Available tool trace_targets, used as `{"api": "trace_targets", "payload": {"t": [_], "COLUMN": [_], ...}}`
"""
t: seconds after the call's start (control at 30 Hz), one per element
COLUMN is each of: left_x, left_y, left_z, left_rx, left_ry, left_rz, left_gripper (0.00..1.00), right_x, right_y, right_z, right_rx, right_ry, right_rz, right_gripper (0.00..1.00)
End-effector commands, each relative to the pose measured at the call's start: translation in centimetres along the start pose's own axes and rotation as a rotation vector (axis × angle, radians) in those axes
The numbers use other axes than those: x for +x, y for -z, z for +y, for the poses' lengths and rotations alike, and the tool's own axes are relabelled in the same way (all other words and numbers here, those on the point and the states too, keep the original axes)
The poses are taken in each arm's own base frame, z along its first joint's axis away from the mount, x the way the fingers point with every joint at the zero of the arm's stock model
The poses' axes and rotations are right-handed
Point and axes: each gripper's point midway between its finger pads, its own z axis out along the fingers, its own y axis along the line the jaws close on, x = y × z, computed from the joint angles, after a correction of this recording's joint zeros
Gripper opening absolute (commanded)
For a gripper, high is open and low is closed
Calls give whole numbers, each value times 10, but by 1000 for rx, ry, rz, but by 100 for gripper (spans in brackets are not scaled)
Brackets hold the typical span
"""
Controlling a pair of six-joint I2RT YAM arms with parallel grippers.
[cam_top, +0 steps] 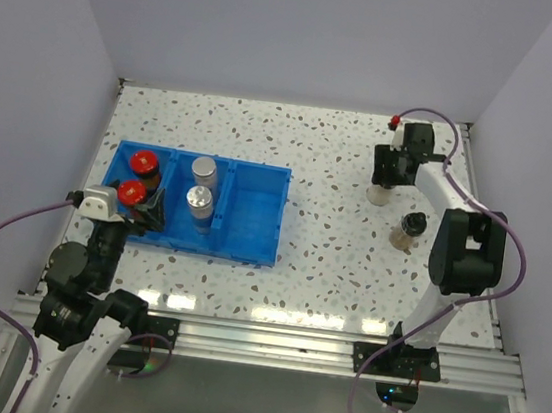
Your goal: Organize the condiment bottles
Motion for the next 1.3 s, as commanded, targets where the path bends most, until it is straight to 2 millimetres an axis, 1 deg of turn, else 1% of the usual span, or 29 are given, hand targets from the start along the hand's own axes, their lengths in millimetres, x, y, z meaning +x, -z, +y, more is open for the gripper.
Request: {"api": "trace_targets", "payload": {"t": [0.0, 0.03, 0.07, 0.1, 0.17, 0.2, 0.27, 0.3, 0.33, 0.37, 0.4, 0.47, 0.5, 0.57, 0.6, 0.63, 0.67, 0.7, 0.73, 0.77, 0.83, 0.87, 0.9, 0.97, 1.07, 1.17, 1.2, 1.23, 1.27], "left_x": [-9, -10, -11, -10, -11, -11, -11, -12, -12, -11, -12, -12, -12, -11, -12, -11, -11, -10, -10, -9, -9, -9, -9, -8, -7, -7, -7, -7, -6], "left_y": [0, 0, 1, 1, 1, 1, 1, 1, 1, 1, 1, 1, 1, 1, 1, 1, 1, 0, 0, 0, -1, -1, -1, -2, -3, -2, -2, -2, -3], "left_z": [-1, -1, -1, -1, 0, 0, 0, 0, 0, 0, 0, 0, 0, 1, 1, 1, 0, 0, 0, 0, 0, 0, 1, 0, 1, 2, 2, 2, 1], "left_rx": [11, 11, 12, 12, 10, 10, 9, 9, 9, 7, 7, 7, 6, 4, 4, 4, 5, 5, 5, 5, 4, 4, 2, 2, -3, -7, -9, -6, -3], "left_ry": [-15, -15, -13, -14, -13, -13, -13, -13, -13, -11, -13, -11, -11, -11, -11, -12, -14, -13, -15, -16, -16, -15, -17, -18, -19, -18, -18, -18, -20], "left_rz": [-46, -47, -53, -52, -55, -55, -55, -56, -56, -55, -55, -56, -57, -55, -57, -54, -51, -48, -46, -42, -40, -39, -37, -33, -28, -31, -30, -31, -28], "left_gripper": [100, 100, 100, 100, 100, 100, 100, 100, 100, 100, 100, 100, 100, 100, 100, 100, 100, 100, 100, 100, 100, 100, 100, 100, 100, 100, 100, 100, 100], "right_x": [-12, -12, -13, -18, -29, -43, -50, -51, -54, -54, -51, -50, -49, -37, -35, -34, -30, -31, -31, -29, -35, -30, -35, -33, -28, -18, -18, -11, -10], "right_y": [4, 5, 9, 20, 41, 70, 97, 114, 136, 148, 162, 182, 195, 213, 223, 227, 225, 234, 235, 229, 229, 221, 225, 226, 217, 197, 191, 174, 169], "right_z": [1, 1, 5, 8, 18, 35, 55, 80, 91, 102, 125, 146, 163, 198, 208, 215, 226, 236, 242, 252, 265, 276, 283, 299, 324, 344, 346, 350, 355], "right_rx": [-10, -14, -37, -57, -100, -150, -199, -262, -281, -306, -362, -417, -463, -616, -650, -665, -696, -726, -746, -777, -793, -810, -820, -845, -871, -857, -830, -816, -802], "right_ry": [21, 40, 53, 73, 136, 184, 279, 338, 372, 396, 438, 480, 514, 615, 649, 698, 726, 748, 745, 745, 754, 767, 778, 798, 822, 855, 872, 885, 896], "right_rz": [-18, -13, -14, -23, -71, -140, -191, -219, -252, -267, -268, -283, -286, -291, -291, -297, -273, -275, -274, -258, -273, -243, -250, -239, -211, -172, -170, -135, -134], "right_gripper": [51, 39, 20, 12, 1, 0, 0, 0, 0, 0, 0, 0, 0, 0, 0, 0, 0, 0, 0, 0, 0, 0, 0, 0, 0, 0, 0, 0, 0]}}
